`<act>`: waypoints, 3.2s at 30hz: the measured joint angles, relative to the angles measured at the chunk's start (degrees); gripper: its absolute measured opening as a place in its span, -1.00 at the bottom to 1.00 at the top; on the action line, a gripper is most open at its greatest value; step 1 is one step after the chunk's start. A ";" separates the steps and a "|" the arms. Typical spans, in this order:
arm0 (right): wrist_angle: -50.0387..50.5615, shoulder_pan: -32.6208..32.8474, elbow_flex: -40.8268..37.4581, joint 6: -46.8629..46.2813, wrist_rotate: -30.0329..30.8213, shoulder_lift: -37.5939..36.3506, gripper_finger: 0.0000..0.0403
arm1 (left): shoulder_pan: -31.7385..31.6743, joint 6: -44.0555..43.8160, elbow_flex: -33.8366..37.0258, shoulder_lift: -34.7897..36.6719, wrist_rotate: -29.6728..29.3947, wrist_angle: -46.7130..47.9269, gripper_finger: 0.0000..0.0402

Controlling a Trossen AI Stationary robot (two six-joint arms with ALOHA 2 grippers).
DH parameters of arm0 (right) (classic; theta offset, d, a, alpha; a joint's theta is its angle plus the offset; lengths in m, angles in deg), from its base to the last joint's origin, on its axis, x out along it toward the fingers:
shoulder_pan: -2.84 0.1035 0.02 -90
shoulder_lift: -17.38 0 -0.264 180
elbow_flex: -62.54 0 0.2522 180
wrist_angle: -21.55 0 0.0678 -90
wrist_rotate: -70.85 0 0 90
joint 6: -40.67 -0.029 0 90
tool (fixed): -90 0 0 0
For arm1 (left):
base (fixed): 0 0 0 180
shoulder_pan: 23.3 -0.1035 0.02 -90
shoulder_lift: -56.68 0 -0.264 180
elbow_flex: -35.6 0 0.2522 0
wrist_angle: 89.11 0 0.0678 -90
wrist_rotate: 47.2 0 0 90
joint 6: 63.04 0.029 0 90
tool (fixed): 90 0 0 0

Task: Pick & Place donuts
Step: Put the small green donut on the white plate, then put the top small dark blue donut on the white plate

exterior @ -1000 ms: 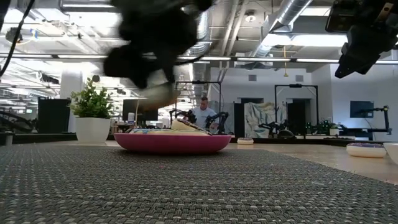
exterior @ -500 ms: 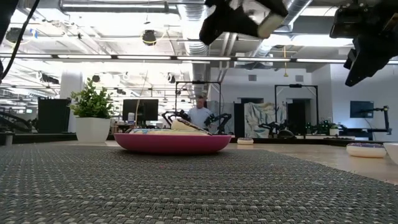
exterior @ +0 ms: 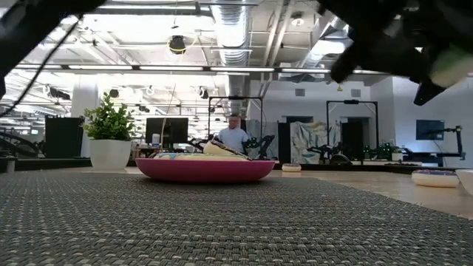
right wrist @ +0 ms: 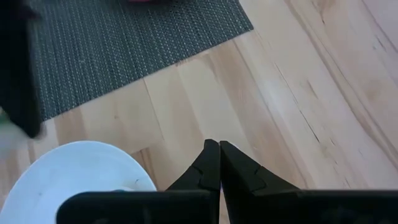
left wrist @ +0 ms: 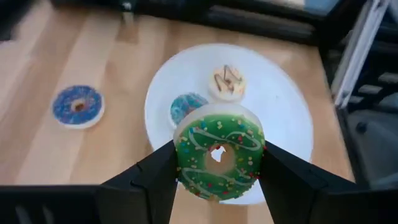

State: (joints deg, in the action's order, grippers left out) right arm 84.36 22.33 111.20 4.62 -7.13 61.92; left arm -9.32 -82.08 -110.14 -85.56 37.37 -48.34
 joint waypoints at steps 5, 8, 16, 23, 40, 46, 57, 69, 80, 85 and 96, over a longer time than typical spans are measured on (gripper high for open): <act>0.32 0.00 0.00 -1.15 -0.08 -0.01 -1.00 | -0.09 0.21 1.65 -3.57 4.38 -6.70 -0.03; 0.25 0.00 0.00 -1.84 -0.08 -0.01 -1.00 | -0.09 -0.68 1.99 -4.10 4.88 -4.41 -0.03; 0.25 0.00 0.00 -1.90 -0.06 -0.01 -1.00 | 0.04 5.37 1.90 -5.09 4.50 -8.73 -0.03; 0.25 0.00 0.00 -1.90 -0.06 -0.01 -1.00 | 0.13 6.09 2.01 -5.08 4.36 -8.70 -0.03; 0.26 0.00 0.00 -2.03 -0.04 -0.01 -1.00 | 0.28 4.72 1.97 -5.66 5.30 -9.42 -0.03; 0.22 0.00 0.02 -2.09 -0.04 0.00 -1.00 | 0.29 -1.99 2.22 -9.21 12.47 -13.34 -0.03; 0.26 0.00 0.02 -2.58 -0.06 -0.01 -1.00 | 0.44 6.46 2.01 -8.80 5.13 -13.64 -0.03; 0.62 0.00 0.02 -2.54 -0.06 0.01 -1.00 | 0.50 6.97 2.04 -8.84 5.00 -13.04 0.30; 0.60 0.00 0.02 -2.54 -0.06 0.01 -1.00 | 0.34 6.94 1.46 -8.84 5.03 -10.53 0.47; 0.61 0.00 0.02 -2.55 -0.08 0.01 -1.00 | 0.22 6.39 -2.82 -8.84 4.92 -3.02 0.47; 1.93 0.00 0.02 -3.62 -0.08 0.01 -1.00 | -0.98 4.80 -2.49 -1.22 1.45 10.40 0.38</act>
State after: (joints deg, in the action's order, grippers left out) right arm 86.28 22.33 111.22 1.01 -7.21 61.93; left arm -10.30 -77.28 -112.63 -86.79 38.82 -37.94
